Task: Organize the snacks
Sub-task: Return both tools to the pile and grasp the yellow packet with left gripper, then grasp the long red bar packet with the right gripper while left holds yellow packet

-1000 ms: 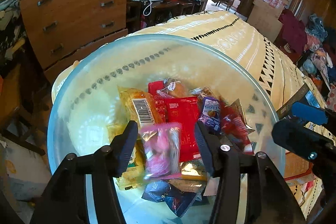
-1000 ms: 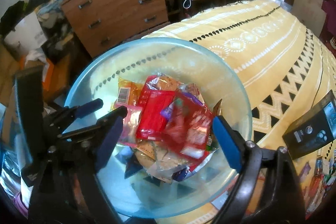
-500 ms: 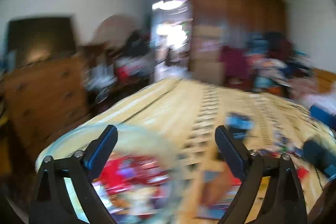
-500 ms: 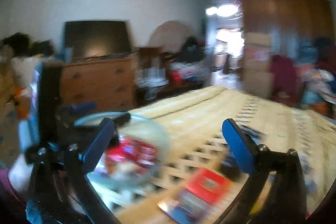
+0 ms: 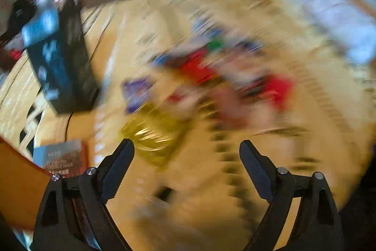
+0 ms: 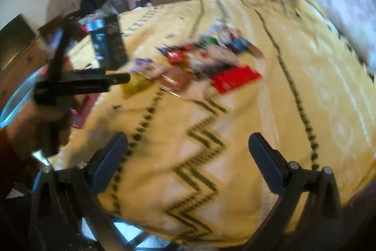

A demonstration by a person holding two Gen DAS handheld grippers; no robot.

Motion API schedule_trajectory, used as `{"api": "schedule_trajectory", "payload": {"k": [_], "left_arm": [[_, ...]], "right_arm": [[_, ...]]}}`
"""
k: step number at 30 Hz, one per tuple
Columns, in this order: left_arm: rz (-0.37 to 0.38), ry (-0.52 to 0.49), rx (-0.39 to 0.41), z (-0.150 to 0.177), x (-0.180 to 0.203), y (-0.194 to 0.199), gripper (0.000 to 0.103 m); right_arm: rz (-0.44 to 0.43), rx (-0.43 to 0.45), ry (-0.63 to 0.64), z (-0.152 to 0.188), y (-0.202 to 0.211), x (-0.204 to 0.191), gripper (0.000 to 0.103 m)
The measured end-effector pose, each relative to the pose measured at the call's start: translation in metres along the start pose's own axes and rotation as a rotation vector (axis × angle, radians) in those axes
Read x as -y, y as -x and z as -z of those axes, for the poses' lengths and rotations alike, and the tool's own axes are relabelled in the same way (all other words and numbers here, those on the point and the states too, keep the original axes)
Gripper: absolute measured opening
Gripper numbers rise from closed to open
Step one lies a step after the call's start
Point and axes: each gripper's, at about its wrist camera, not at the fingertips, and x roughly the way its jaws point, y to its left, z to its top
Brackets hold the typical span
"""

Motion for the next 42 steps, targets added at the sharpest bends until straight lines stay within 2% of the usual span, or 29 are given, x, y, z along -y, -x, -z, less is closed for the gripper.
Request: {"api": "schedule_trajectory", "payload": {"k": [2, 3, 4, 6, 9, 10, 11, 13, 14, 15, 18, 19, 20, 22, 24, 28, 32, 35, 42], "left_arm": [[-0.015, 0.129, -0.040, -0.006, -0.020, -0.024, 0.089], [-0.013, 0.155, -0.020, -0.006, -0.023, -0.028, 0.089], [-0.043, 0.156, 0.005, -0.009, -0.026, -0.033, 0.090], [-0.099, 0.180, -0.003, -0.016, -0.034, -0.048, 0.090], [-0.067, 0.257, -0.042, -0.015, -0.053, -0.068, 0.091], [-0.029, 0.267, -0.054, -0.013, -0.050, -0.073, 0.091], [0.056, 0.267, -0.076, -0.011, -0.049, -0.075, 0.092], [0.156, 0.133, -0.129, -0.006, -0.028, -0.071, 0.093], [0.252, 0.058, -0.160, -0.001, -0.013, -0.064, 0.092], [0.348, 0.027, -0.197, 0.006, -0.002, -0.057, 0.091], [0.495, 0.021, -0.203, 0.023, 0.009, -0.028, 0.091], [0.487, 0.013, -0.184, 0.027, 0.010, -0.021, 0.091], [0.447, -0.009, -0.148, 0.028, 0.012, -0.015, 0.091], [0.309, -0.112, -0.060, 0.032, 0.019, -0.001, 0.093], [0.249, -0.151, -0.082, 0.030, 0.021, -0.006, 0.095], [0.269, -0.084, -0.109, 0.031, 0.007, -0.017, 0.095], [0.220, -0.158, -0.108, 0.041, 0.007, -0.021, 0.095], [0.217, -0.205, -0.108, 0.042, 0.010, -0.024, 0.095], [0.261, -0.270, -0.087, 0.045, 0.026, -0.029, 0.096]], "right_arm": [[0.001, -0.015, -0.040, 0.002, -0.008, 0.016, 0.103], [-0.002, -0.020, -0.053, 0.004, -0.012, 0.025, 0.103], [-0.006, -0.026, -0.065, 0.005, -0.016, 0.033, 0.103], [-0.017, -0.039, -0.087, 0.005, -0.025, 0.046, 0.103], [-0.037, -0.040, -0.094, 0.004, -0.031, 0.054, 0.103], [-0.043, -0.036, -0.095, 0.005, -0.031, 0.057, 0.103], [-0.047, -0.033, -0.101, 0.004, -0.033, 0.059, 0.103], [-0.051, -0.031, -0.116, 0.007, -0.032, 0.063, 0.103], [-0.052, -0.031, -0.122, 0.008, -0.034, 0.066, 0.103], [-0.053, -0.032, -0.128, 0.009, -0.035, 0.068, 0.103], [-0.057, -0.039, -0.138, 0.014, -0.038, 0.073, 0.103], [-0.056, -0.040, -0.142, 0.015, -0.039, 0.074, 0.103], [-0.056, -0.043, -0.147, 0.016, -0.039, 0.075, 0.103], [-0.057, -0.050, -0.153, 0.017, -0.040, 0.078, 0.103], [-0.056, -0.055, -0.150, 0.018, -0.040, 0.079, 0.103], [-0.061, -0.057, -0.143, 0.017, -0.040, 0.078, 0.103], [-0.076, -0.065, -0.156, 0.018, -0.041, 0.079, 0.103], [-0.082, -0.083, -0.149, 0.019, -0.046, 0.078, 0.103], [-0.157, -0.121, -0.153, 0.008, -0.062, 0.067, 0.103]]}}
